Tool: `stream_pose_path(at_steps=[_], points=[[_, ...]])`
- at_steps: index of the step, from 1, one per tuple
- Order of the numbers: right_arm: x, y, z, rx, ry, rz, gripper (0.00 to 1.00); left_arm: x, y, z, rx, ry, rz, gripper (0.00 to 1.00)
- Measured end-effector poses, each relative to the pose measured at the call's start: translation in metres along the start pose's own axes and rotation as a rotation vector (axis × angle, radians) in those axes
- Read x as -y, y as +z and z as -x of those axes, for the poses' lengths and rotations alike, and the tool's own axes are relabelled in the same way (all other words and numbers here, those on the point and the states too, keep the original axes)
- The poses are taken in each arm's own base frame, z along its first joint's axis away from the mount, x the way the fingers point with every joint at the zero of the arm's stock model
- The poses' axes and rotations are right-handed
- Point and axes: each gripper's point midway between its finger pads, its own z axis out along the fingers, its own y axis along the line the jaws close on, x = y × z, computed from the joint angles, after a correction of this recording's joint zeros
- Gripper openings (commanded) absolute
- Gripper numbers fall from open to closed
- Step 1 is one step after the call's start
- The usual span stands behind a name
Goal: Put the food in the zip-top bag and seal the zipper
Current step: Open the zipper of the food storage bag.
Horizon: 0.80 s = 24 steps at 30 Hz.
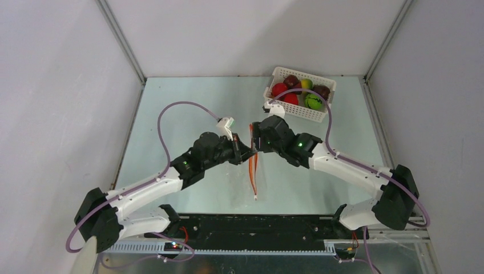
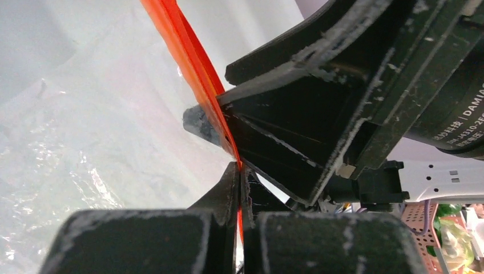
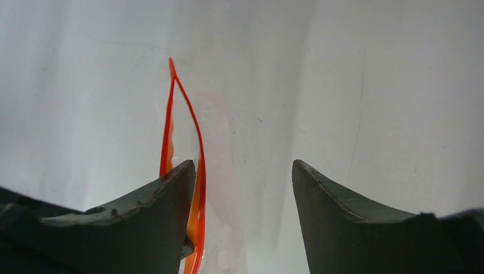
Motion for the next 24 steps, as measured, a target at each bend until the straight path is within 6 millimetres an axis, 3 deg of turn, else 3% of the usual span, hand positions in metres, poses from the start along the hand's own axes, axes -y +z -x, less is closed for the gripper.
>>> stream_pose_path(at_steps=[6,8,12,15,22,23,24], points=[[0.009,0.006,-0.012,-0.048,-0.001,-0.074,0.57,-0.004,-0.001,-0.001,0.001,0.004,0.042,0.00],[0.014,0.007,-0.019,-0.070,0.000,-0.097,0.50,-0.009,-0.003,0.000,0.006,0.003,0.070,0.00],[0.021,0.010,-0.028,-0.097,0.004,-0.137,0.15,-0.019,-0.010,0.004,0.032,0.003,0.131,0.00],[0.025,0.011,-0.034,-0.114,-0.001,-0.160,0.00,-0.027,-0.015,0.005,0.039,0.003,0.185,0.00],[0.033,0.008,-0.028,-0.090,-0.032,-0.192,0.00,-0.048,-0.039,0.026,0.070,0.018,0.391,0.02],[0.033,0.006,-0.026,-0.082,-0.038,-0.189,0.00,-0.050,-0.045,0.031,0.081,0.021,0.421,0.06],[0.032,0.003,-0.023,-0.074,-0.043,-0.181,0.00,-0.051,-0.049,0.034,0.089,0.024,0.436,0.20]])
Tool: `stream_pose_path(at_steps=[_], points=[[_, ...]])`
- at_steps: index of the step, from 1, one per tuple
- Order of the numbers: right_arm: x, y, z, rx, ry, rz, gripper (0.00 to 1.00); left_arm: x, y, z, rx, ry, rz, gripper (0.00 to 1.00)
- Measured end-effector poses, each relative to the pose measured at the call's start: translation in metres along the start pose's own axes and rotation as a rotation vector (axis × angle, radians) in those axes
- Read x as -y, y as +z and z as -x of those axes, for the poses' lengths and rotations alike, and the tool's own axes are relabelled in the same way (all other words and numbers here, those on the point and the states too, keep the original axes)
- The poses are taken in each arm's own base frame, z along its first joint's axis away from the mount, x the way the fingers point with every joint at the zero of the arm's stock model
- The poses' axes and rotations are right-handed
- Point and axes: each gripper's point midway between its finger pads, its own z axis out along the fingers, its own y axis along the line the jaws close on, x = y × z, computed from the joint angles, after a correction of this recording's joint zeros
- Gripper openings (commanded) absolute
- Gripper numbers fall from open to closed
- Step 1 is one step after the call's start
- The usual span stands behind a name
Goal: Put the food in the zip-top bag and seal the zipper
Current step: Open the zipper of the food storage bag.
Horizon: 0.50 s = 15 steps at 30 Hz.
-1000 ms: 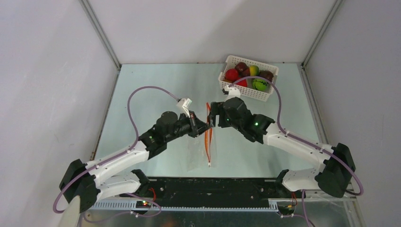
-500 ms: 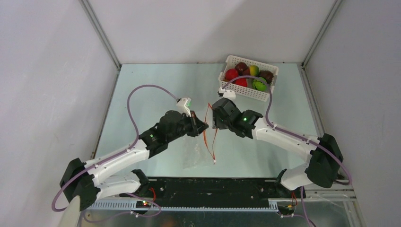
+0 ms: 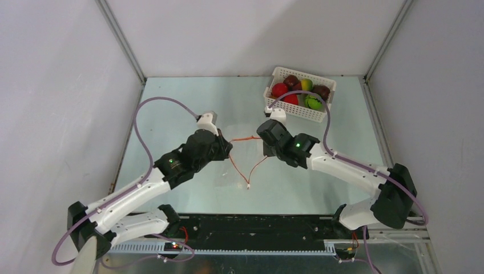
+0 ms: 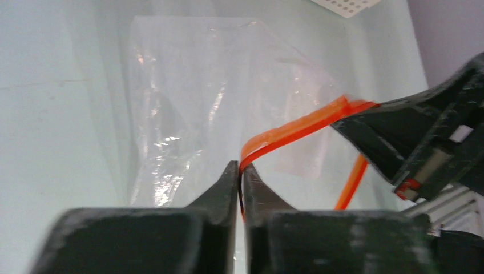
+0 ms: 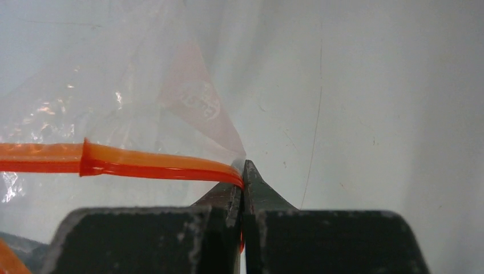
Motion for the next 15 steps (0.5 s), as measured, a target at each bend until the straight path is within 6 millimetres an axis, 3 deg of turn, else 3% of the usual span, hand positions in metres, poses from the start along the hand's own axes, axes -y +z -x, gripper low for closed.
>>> stream_pose_path(at_steps=[3,6,9,11,15], points=[[-0.005,-0.012,0.010,0.034,-0.016,0.046,0.00,-0.006,-0.008,0.007,0.020,0.007,0.036,0.36],[-0.012,-0.024,0.018,0.064,-0.025,0.091,0.00,-0.003,-0.008,0.006,0.015,0.015,0.017,0.69],[-0.024,-0.035,0.020,0.081,-0.031,0.142,0.00,0.011,-0.005,0.000,-0.001,0.002,-0.070,0.89],[-0.033,-0.041,0.018,0.078,-0.032,0.173,0.00,0.018,-0.002,-0.006,-0.013,-0.010,-0.118,0.98],[-0.046,-0.049,0.019,0.072,-0.011,0.216,0.00,0.026,0.002,-0.020,-0.040,-0.023,-0.176,1.00]])
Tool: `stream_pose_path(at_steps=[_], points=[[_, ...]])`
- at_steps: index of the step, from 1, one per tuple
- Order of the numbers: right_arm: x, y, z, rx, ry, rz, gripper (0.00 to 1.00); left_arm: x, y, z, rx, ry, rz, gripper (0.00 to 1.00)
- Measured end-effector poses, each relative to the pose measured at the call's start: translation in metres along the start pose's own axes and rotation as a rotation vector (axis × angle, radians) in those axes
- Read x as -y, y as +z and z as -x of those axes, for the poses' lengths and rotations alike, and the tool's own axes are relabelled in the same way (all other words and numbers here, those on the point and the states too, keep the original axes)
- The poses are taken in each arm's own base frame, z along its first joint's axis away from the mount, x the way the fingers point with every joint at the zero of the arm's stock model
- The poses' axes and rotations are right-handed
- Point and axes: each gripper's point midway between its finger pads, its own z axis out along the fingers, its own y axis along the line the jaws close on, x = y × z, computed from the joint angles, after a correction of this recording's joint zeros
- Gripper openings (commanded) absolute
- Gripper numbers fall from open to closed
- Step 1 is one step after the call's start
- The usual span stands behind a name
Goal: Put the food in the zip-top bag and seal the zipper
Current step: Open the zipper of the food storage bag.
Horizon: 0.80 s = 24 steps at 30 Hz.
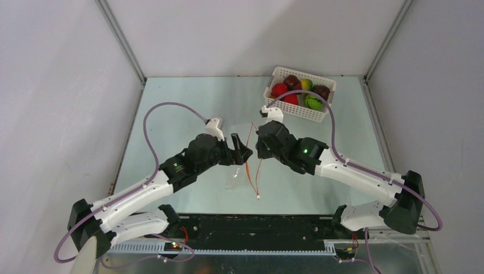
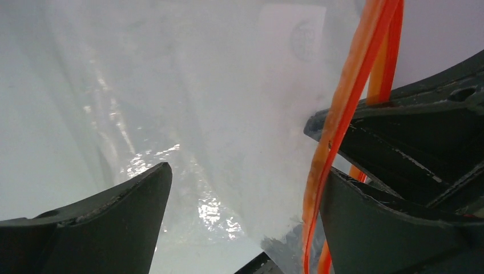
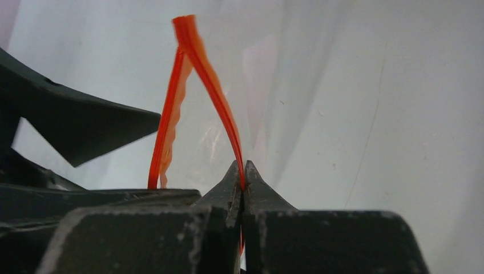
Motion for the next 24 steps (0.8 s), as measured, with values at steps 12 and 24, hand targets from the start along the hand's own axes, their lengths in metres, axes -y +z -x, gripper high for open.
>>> stream_pose_path(at_steps=[12,24], points=[[-0.016,-0.009,0.011,0.011,0.077,0.056,0.00,-0.005,0.016,-0.024,-0.072,0.034,0.141,0.39],[0.013,-0.030,0.027,0.035,-0.045,0.022,0.00,-0.026,-0.019,0.029,0.065,0.063,0.389,0.00]])
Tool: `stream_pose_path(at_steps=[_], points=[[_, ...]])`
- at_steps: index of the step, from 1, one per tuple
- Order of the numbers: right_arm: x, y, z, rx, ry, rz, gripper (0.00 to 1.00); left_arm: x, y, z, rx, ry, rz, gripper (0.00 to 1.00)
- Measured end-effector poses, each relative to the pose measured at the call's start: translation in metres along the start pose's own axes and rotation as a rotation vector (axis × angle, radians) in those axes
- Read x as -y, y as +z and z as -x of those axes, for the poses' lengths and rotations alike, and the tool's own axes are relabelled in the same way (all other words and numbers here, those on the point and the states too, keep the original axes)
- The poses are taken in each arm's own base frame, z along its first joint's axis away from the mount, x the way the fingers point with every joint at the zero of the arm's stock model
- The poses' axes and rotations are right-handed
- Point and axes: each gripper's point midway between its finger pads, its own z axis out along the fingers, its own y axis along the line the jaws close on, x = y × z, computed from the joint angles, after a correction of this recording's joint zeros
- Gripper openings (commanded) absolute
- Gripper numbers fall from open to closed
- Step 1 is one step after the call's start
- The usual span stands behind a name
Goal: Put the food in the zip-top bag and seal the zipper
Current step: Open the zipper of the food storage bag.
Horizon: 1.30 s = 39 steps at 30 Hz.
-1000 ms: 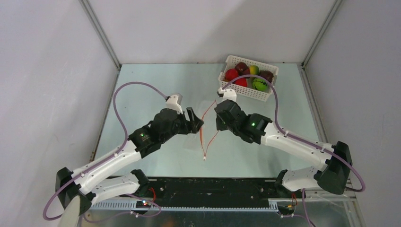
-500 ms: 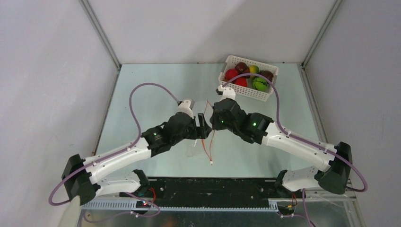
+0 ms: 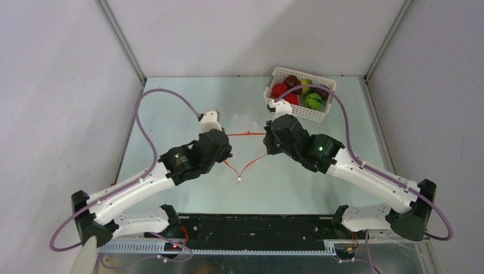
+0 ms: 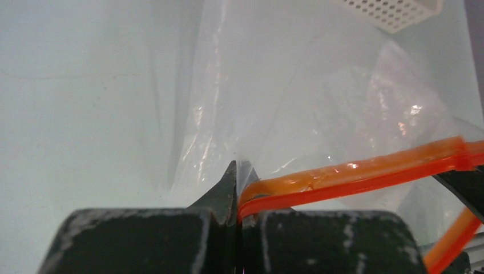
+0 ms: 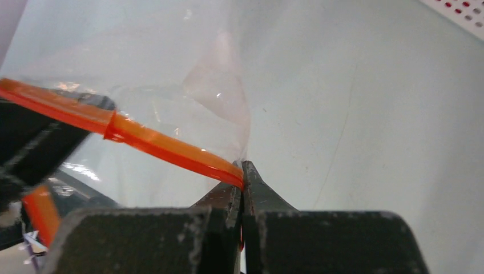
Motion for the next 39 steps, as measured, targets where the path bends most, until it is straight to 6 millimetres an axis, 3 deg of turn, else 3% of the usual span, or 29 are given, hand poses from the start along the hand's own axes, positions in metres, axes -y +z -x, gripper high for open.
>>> stream_pose_path(at_steps=[6,10,16,22,24,25,28,29,31,35,39], points=[[0.010,0.002,0.007,0.012,-0.065,-0.010,0.00,-0.014,-0.026,0.025,0.069,-0.005,0.058,0.00],[0.012,0.009,0.012,0.017,-0.044,0.029,0.00,-0.026,-0.034,0.028,0.084,0.010,0.093,0.00],[0.004,0.020,0.001,-0.004,-0.029,0.124,0.00,-0.032,-0.046,0.033,0.120,-0.018,0.052,0.00],[0.000,0.025,-0.003,-0.010,-0.037,0.189,0.01,-0.032,-0.042,0.028,0.128,0.003,0.017,0.00],[0.001,0.026,-0.003,-0.011,-0.040,0.197,0.08,-0.030,-0.038,0.028,0.130,0.007,0.018,0.00],[0.002,0.026,-0.002,-0.011,-0.043,0.200,0.24,-0.029,-0.036,0.028,0.128,0.013,0.025,0.00],[0.003,0.027,-0.002,-0.012,-0.048,0.210,0.55,-0.031,-0.025,0.023,0.112,0.038,0.057,0.00],[0.003,0.027,-0.002,-0.014,-0.044,0.217,0.77,-0.032,-0.021,0.021,0.106,0.050,0.075,0.00],[0.003,0.027,-0.001,-0.021,-0.028,0.232,0.97,-0.034,-0.015,0.018,0.092,0.077,0.118,0.00],[0.009,0.022,0.006,-0.005,0.004,0.251,0.99,-0.035,-0.003,0.020,0.077,0.124,0.198,0.00],[0.030,0.010,0.035,0.085,0.051,0.231,1.00,-0.033,0.007,0.021,0.062,0.146,0.235,0.00]])
